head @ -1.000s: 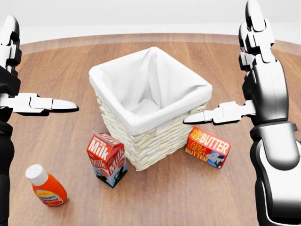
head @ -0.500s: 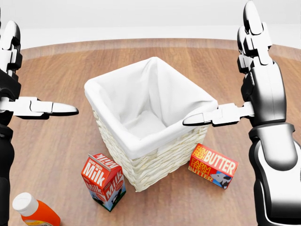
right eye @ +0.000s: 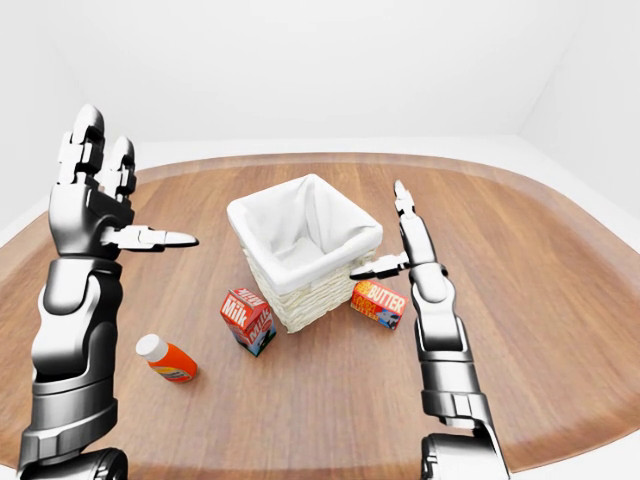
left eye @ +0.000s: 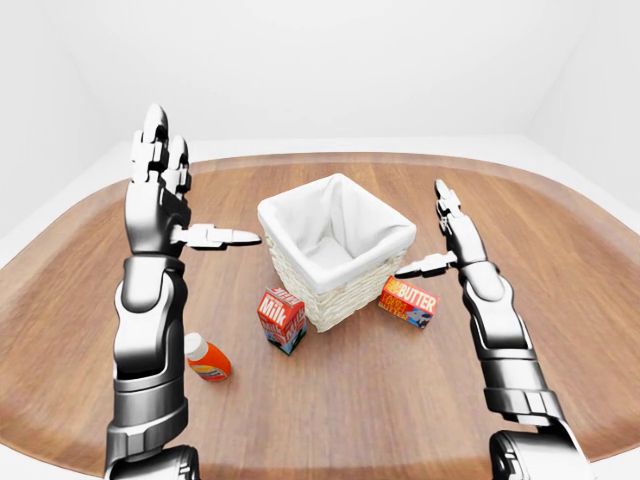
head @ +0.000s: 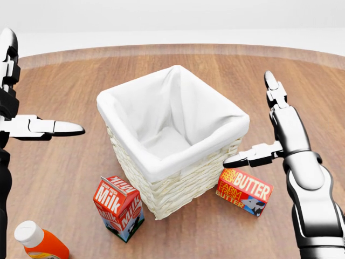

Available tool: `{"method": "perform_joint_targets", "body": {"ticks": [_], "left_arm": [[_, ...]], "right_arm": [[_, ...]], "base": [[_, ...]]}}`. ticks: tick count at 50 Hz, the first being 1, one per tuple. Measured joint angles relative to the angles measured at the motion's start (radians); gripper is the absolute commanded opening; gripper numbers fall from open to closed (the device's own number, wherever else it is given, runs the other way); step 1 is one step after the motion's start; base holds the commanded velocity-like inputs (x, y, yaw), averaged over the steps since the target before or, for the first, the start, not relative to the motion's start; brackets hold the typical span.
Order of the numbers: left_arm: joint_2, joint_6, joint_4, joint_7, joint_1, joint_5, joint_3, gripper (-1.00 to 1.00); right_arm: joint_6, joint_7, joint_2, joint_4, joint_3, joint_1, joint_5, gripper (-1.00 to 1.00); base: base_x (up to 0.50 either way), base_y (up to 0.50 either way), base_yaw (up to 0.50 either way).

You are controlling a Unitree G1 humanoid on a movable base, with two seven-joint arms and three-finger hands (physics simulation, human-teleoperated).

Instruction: Pick up the butter and put it in the basket.

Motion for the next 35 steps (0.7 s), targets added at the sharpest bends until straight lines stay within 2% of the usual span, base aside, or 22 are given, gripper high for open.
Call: {"method": "perform_joint_targets", "body": {"ticks": [7,14,27,35], "left_arm": [[0.002,0.0,0.01,0.0,0.005,-0.003,0.003,1.0],[0.002,0.0,0.021,0.002,0.005,-0.001,0.002,1.0],[0.001,0.0,0.031,0.001,0.012,-0.001,0.003,1.0],[0.0,0.0,0.023,-0.001,0.022,-0.005,0.006,1.0]], "right_arm": [[-0.007,-0.013,-0.026,0.194,0.002,-0.029,-0.036,1.0],[-0.037,-0.022,-0.051,0.36,0.009,-0.062,-0.071,1.0],[-0.175,-0.082,-0.087,0.724,0.046,-0.155,-0.166,1.0],[-0.175,-0.143,-0.085,0.919,0.068,-0.206,-0.219,1.0]], "base": [[0.0,0.0,0.0],[0.0,0.0,0.0],[0.0,0.0,0.0],[0.0,0.0,0.0]]}}
